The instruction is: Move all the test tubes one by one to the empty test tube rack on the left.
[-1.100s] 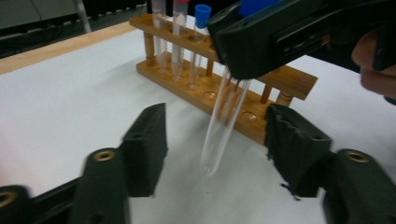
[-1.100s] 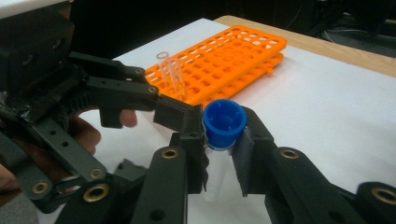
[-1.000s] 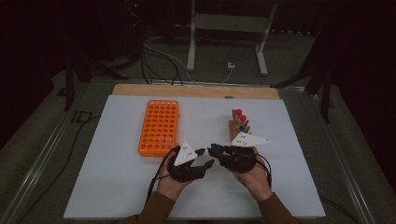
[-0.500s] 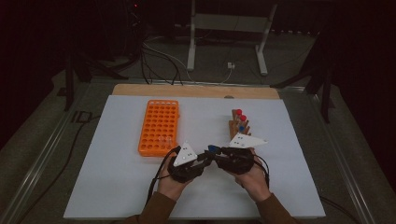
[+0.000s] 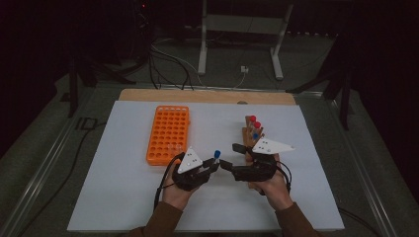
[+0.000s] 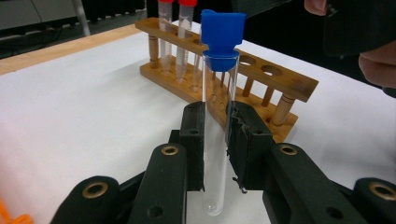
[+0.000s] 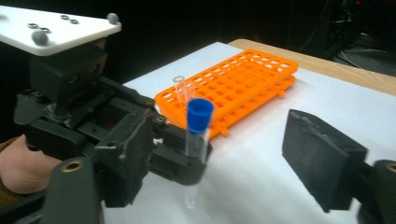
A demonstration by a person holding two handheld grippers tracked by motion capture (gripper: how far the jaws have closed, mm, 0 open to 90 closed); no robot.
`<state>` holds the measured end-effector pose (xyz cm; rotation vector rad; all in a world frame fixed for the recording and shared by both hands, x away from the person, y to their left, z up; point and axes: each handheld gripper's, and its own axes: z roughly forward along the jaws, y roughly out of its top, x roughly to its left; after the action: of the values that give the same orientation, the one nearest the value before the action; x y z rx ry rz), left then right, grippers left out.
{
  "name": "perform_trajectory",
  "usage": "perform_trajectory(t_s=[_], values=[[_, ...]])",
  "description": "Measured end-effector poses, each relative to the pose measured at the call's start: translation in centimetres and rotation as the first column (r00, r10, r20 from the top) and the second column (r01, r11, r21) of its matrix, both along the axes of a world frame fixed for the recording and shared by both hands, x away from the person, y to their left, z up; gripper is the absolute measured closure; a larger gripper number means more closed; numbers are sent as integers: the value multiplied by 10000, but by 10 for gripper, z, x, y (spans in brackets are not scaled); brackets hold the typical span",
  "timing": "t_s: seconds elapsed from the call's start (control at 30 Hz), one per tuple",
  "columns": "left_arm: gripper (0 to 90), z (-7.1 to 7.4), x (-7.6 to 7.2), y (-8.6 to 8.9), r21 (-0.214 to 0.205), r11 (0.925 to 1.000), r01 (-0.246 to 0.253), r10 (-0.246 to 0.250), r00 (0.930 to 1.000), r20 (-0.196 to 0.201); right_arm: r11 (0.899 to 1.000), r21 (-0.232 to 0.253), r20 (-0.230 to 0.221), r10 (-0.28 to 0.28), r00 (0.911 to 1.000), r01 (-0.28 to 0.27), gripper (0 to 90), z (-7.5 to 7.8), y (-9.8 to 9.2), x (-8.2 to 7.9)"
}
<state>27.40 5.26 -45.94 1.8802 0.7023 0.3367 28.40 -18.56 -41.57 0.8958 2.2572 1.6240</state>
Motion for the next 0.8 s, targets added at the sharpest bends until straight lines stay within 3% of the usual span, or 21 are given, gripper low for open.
perform_trajectory(t_s=[0.17,0.8], values=[[768,3,0,7,-41,9998,-193,193,9998,67,9998,-34,-132,-204,9997,204,158,0,-5,3],[771,22,4,42,-383,9942,-1000,1012,9944,308,9933,83,107,-1150,9933,1149,72,3,-25,9]])
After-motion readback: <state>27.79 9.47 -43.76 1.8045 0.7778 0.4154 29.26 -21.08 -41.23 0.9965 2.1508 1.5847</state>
